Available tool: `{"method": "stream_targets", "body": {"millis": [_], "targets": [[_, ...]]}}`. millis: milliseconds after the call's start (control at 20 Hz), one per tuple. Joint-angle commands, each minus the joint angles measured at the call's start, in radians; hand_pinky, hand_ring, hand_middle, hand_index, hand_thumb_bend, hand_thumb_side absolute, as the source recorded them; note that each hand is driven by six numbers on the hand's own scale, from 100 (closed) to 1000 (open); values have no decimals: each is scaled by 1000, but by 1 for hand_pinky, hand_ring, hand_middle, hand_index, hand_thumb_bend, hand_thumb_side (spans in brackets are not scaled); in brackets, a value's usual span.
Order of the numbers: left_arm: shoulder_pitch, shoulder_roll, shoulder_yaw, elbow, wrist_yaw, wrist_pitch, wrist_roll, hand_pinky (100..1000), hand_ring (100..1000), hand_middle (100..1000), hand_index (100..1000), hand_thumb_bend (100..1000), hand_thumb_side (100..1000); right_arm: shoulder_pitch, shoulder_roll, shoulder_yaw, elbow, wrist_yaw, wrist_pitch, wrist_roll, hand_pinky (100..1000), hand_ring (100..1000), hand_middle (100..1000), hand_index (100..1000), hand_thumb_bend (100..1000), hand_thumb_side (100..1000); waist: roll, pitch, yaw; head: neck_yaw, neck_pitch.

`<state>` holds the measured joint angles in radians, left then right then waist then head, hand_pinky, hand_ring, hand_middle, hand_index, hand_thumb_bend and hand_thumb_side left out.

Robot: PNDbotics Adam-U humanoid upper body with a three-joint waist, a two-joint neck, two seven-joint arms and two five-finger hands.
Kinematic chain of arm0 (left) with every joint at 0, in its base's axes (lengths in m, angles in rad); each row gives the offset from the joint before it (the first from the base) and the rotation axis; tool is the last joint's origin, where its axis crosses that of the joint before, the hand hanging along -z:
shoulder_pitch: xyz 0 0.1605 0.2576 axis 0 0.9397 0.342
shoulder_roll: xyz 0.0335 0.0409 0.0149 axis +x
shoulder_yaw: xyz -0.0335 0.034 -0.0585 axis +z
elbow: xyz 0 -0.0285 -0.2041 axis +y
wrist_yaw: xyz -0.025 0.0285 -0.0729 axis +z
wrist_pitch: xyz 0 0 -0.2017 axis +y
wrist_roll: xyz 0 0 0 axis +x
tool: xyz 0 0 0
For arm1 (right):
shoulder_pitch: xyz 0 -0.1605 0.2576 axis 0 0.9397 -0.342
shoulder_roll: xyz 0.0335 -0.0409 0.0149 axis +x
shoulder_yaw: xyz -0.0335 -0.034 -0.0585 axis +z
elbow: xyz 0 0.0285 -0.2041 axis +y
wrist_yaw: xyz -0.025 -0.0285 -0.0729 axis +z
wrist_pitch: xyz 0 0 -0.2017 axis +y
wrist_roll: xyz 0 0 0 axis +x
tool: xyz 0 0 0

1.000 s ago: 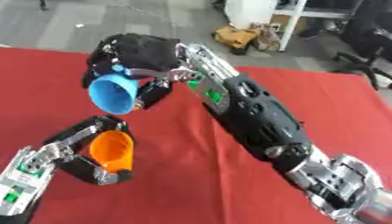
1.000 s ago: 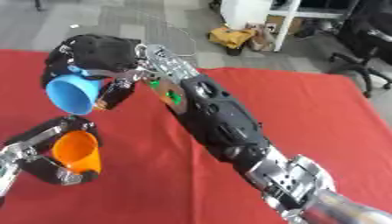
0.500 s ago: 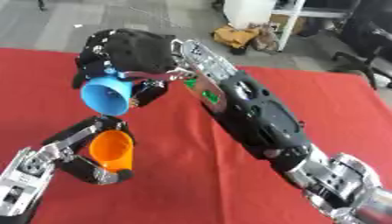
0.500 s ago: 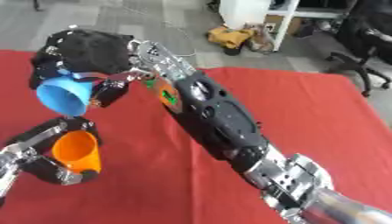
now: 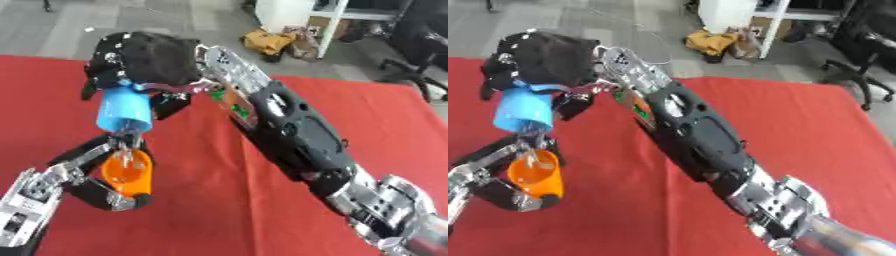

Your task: Pour the contents of one cup into another cup.

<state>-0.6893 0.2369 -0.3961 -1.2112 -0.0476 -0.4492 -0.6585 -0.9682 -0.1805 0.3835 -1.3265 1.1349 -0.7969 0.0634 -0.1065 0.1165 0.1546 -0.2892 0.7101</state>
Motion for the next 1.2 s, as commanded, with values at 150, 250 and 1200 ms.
{"method": "stream_targets", "body": {"millis": [150,250,1200], "targets": [[-21,6,-5,-28,49,-139,-179,658,377,240,625,139,100,-20,-16,-4,-9,14,-2,-16,733,611,572,769,281,100,9,-14,-2,-2,-6],[-21,7,-5,-30,63,-138,-196,659,377,240,625,141,100,-19,-19,-3,-11,14,-2,-19,733,611,572,768,281,100,9,-14,-3,-3,-6],[-20,12,34,4,-3,-137,-137,654,402,284,648,210,100,-8,-29,-6,-9,-9,10,-11,729,621,578,775,281,100,12,-12,-2,-3,-8]]}}
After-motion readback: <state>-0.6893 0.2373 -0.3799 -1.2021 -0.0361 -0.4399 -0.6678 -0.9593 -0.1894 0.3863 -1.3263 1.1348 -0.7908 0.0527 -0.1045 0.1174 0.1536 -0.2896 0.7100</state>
